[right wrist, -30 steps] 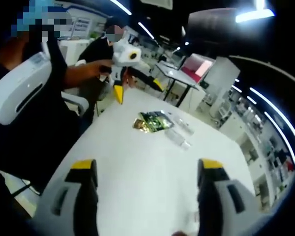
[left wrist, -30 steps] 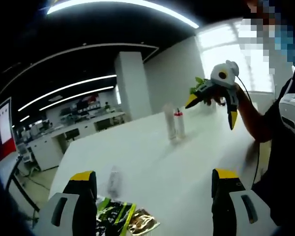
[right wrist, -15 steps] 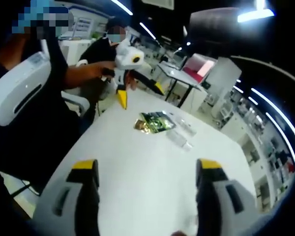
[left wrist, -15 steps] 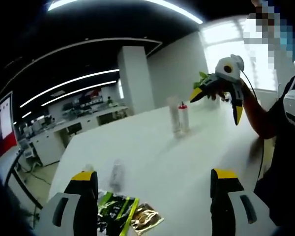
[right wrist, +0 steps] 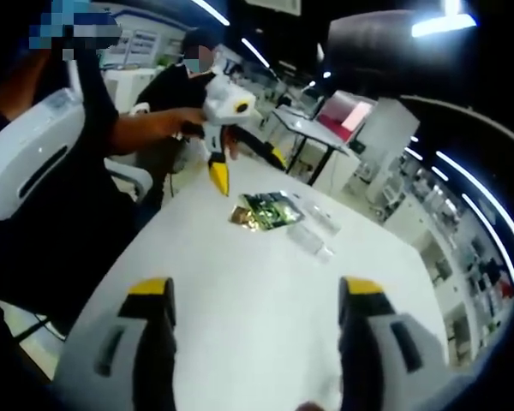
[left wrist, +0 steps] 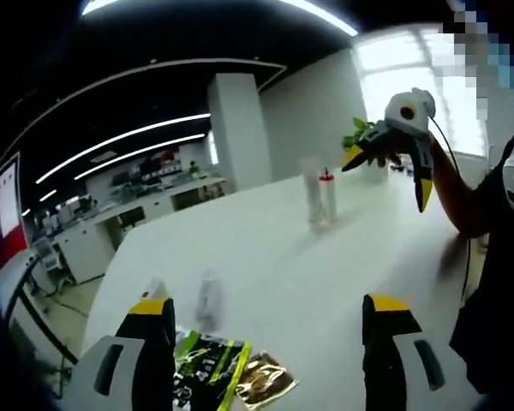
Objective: Arrange the skincare products in the storage area until every visible bottle or jar stands upright without overlapping.
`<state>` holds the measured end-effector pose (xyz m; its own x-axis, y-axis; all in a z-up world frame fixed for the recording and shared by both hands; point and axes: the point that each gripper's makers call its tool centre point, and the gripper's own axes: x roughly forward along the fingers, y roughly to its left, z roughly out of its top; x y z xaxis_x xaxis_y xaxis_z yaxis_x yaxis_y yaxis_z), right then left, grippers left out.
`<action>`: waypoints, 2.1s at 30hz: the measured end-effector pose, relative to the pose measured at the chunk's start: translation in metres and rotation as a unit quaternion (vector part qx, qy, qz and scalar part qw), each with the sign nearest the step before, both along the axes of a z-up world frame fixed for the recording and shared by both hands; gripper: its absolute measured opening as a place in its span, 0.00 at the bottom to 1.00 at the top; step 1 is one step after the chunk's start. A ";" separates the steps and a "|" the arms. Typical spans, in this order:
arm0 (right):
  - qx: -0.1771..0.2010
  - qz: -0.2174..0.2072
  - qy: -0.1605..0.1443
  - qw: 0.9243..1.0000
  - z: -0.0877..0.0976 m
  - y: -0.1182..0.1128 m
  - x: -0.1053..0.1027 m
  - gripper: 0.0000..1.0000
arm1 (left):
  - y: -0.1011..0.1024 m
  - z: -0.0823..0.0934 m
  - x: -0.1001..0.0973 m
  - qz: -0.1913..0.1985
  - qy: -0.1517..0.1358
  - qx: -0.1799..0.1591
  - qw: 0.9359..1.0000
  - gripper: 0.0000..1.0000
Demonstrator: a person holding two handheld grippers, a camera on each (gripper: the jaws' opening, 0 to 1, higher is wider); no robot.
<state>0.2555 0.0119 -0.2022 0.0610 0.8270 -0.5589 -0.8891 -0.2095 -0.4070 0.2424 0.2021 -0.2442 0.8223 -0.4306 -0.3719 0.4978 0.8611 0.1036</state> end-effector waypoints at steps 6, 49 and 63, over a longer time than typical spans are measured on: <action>0.006 -0.010 -0.004 1.000 0.002 0.000 0.008 0.75 | 0.006 -0.005 0.009 0.007 0.010 -0.001 1.000 0.88; 0.048 -0.104 0.046 0.992 -0.031 0.054 0.073 0.62 | 0.030 -0.042 0.080 0.035 0.072 0.011 0.997 0.70; 0.064 -0.111 0.059 0.990 -0.033 0.063 0.078 0.61 | 0.034 -0.050 0.110 0.042 0.091 0.014 0.995 0.61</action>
